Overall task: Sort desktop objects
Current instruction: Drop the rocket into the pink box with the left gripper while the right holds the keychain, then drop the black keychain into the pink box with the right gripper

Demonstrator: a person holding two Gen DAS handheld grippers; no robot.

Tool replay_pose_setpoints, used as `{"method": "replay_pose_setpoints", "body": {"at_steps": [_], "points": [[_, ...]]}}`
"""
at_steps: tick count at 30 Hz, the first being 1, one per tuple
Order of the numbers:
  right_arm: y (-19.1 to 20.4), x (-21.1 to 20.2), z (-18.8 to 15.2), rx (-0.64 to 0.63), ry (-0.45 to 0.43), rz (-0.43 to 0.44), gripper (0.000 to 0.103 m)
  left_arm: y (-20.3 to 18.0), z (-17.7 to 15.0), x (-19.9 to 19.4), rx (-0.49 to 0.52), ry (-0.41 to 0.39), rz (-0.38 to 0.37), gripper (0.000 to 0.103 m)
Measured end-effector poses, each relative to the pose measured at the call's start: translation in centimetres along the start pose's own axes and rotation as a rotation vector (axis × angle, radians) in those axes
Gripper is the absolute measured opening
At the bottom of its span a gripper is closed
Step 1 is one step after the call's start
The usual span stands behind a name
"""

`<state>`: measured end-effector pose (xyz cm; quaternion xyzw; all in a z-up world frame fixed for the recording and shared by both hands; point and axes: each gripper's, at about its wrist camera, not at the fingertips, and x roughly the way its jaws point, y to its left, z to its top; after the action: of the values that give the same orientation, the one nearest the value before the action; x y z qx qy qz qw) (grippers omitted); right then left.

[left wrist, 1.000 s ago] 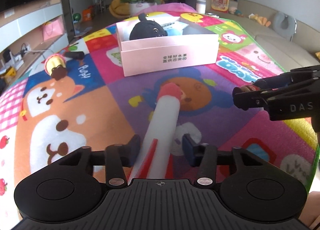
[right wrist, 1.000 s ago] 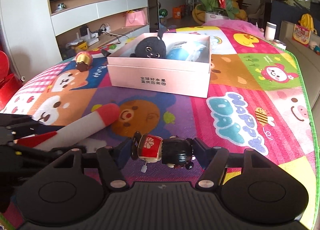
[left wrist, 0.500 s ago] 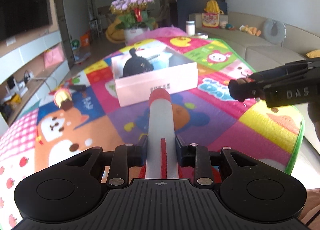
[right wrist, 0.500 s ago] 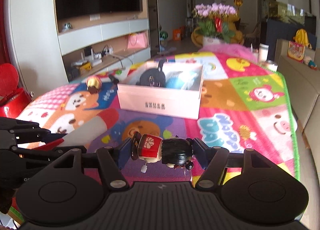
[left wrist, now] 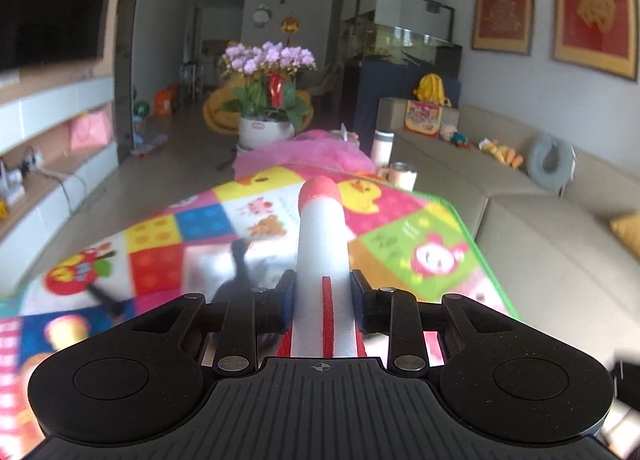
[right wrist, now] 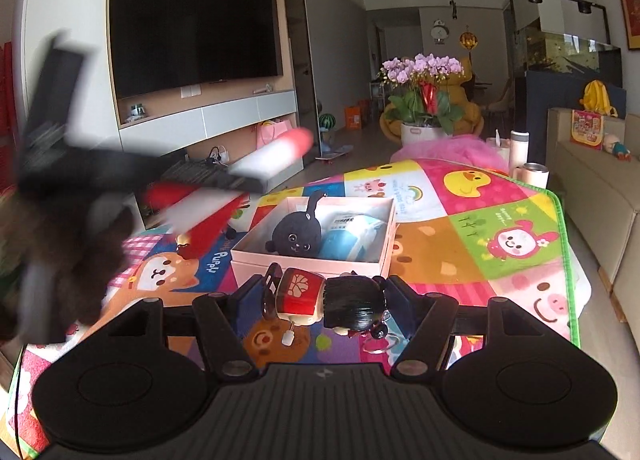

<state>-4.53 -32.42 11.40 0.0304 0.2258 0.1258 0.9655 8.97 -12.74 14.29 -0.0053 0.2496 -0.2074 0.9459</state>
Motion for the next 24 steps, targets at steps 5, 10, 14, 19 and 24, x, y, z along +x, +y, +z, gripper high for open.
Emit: {"method": "replay_pose_setpoints", "body": {"at_steps": [5, 10, 14, 19, 24], "points": [[-1.0, 2.9, 0.8, -0.003, 0.034, -0.035, 0.066, 1.4, 1.2, 5.7, -0.016, 0.049, -0.002, 0.069], [-1.4, 4.6, 1.3, -0.024, 0.046, -0.064, 0.066, 5.3, -1.1, 2.2, -0.064, -0.029, 0.057, 0.085], [-1.0, 6.5, 2.9, -0.031, 0.043, -0.064, 0.066, 8.0, -5.2, -1.0, -0.052, -0.009, 0.14, 0.09], [-1.2, 10.4, 8.8, 0.046, 0.029, 0.016, 0.066, 9.6, -9.7, -3.7, -0.058, 0.037, 0.19, 0.092], [-1.6, 16.9, 13.1, 0.083, 0.098, 0.005, 0.072, 10.6, -12.6, -5.3, -0.117, 0.058, 0.161, 0.095]]}}
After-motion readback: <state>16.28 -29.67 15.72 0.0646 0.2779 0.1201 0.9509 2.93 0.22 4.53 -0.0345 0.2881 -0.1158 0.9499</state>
